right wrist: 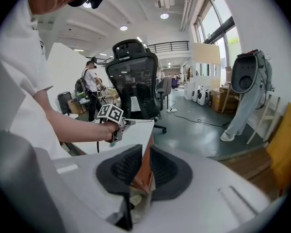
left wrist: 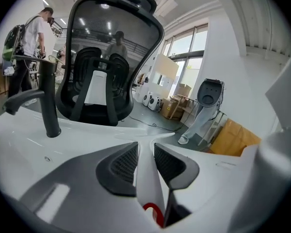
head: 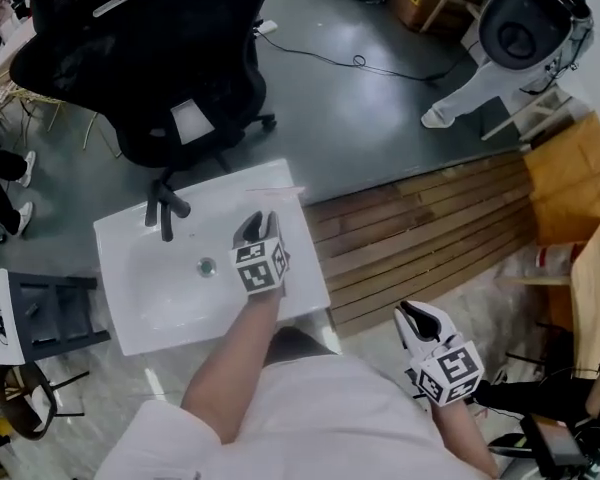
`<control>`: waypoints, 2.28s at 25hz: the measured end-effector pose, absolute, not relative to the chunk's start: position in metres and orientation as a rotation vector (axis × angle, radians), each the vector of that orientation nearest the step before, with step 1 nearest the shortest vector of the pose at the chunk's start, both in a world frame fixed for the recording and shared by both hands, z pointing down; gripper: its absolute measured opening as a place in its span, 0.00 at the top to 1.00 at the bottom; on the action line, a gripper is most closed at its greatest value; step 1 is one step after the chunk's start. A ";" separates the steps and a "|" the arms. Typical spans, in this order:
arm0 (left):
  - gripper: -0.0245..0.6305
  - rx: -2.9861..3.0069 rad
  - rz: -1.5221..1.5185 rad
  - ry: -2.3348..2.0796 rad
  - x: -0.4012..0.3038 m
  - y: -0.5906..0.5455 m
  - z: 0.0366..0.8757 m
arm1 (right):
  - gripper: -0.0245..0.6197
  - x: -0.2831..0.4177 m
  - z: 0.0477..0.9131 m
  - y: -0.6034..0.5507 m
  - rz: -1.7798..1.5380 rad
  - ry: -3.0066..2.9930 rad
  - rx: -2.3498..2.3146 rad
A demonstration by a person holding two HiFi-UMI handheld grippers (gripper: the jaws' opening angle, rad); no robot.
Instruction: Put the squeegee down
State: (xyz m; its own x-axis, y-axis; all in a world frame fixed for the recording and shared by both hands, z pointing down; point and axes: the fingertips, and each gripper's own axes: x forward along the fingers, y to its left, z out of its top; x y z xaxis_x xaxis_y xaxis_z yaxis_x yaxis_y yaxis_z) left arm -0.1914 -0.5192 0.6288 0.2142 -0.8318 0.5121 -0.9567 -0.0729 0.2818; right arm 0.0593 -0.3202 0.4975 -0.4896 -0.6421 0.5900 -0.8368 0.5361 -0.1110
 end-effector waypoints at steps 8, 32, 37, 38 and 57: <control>0.79 1.838 0.303 -1.698 -0.191 -0.548 0.655 | 0.89 0.060 0.506 -0.320 0.585 -2.235 1.213; 0.68 1.825 0.328 -1.631 -0.155 -0.552 0.679 | 0.89 0.083 0.513 -0.312 0.635 -2.233 1.227; 0.67 1.852 0.324 -1.649 -0.153 -0.542 0.666 | 0.89 0.085 0.509 -0.309 0.617 -2.265 1.210; 0.67 1.856 0.322 -1.653 -0.154 -0.539 0.663 | 0.89 0.085 0.508 -0.308 0.613 -2.273 1.205; 0.74 1.978 0.236 -1.722 -0.156 -0.414 0.579 | 0.89 0.086 0.499 -0.255 0.494 -2.473 1.004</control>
